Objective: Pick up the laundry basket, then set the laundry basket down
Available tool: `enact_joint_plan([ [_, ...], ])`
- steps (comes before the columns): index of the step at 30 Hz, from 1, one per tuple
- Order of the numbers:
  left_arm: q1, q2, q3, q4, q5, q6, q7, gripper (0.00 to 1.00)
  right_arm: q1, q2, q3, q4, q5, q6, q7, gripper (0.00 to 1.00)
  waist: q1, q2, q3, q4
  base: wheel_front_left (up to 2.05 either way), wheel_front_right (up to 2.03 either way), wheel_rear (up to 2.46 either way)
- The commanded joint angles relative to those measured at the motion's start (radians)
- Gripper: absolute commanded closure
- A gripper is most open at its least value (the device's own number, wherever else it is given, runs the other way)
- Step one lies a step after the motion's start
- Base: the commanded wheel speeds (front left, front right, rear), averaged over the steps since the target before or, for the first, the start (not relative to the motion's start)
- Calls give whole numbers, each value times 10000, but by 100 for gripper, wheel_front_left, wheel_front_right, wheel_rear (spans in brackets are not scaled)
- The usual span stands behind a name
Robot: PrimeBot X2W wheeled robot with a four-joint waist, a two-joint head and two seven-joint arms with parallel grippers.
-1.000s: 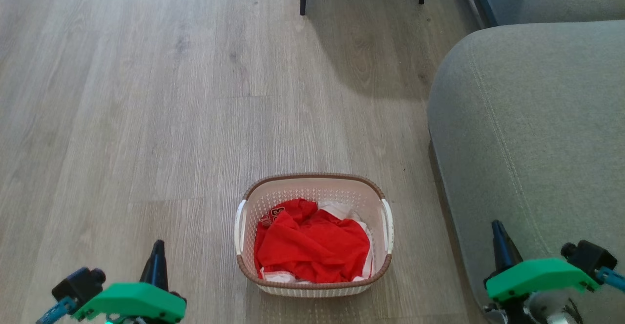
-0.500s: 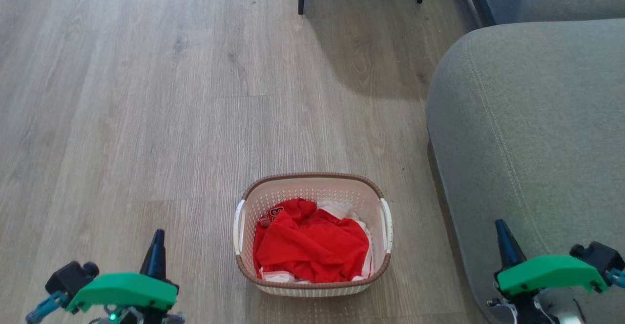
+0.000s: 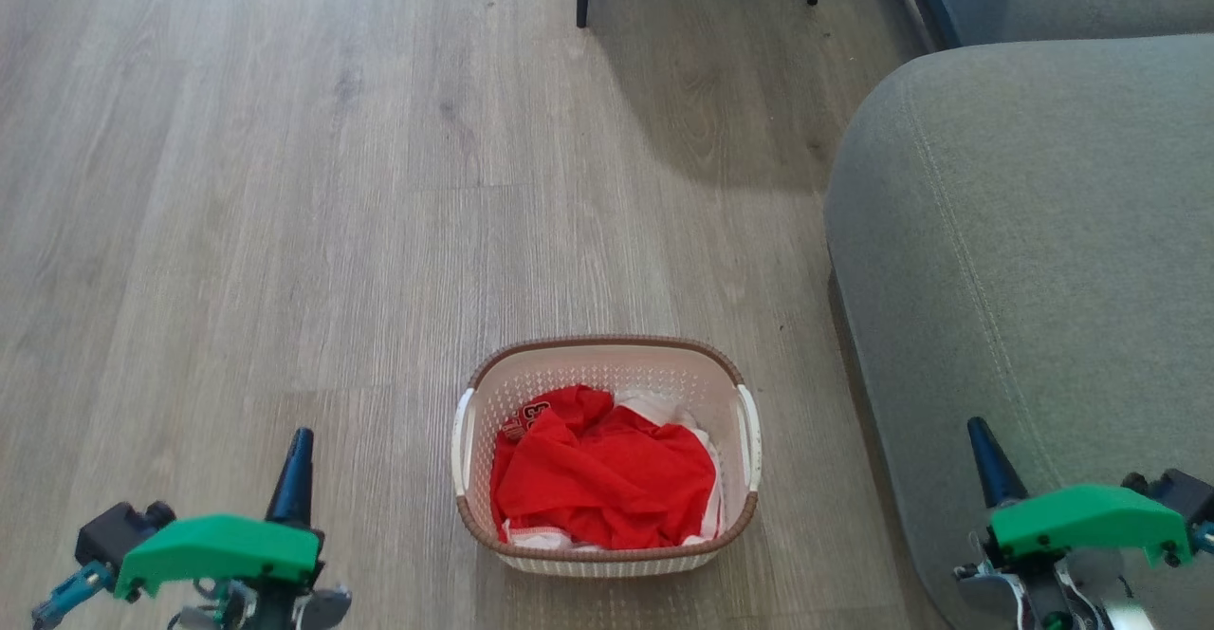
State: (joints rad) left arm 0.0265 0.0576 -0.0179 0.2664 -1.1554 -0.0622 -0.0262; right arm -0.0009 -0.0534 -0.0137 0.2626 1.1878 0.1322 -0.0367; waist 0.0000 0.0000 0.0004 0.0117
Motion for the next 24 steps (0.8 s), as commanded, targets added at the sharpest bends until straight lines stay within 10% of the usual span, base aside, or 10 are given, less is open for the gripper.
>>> enact_joint_plan([
  [1, -564, 106, 354, -307, -278, -93, 78, 100, -573, -206, 43, -293, 286, -10, 80, 100, 0, 0, 1, -3, 0, 0, 0],
  [24, -1020, 87, 809, -255, -2919, -446, 768, 100, -851, -213, -374, -237, 2801, -13, 762, 100, 0, 0, 17, -71, 0, 0, 0],
])
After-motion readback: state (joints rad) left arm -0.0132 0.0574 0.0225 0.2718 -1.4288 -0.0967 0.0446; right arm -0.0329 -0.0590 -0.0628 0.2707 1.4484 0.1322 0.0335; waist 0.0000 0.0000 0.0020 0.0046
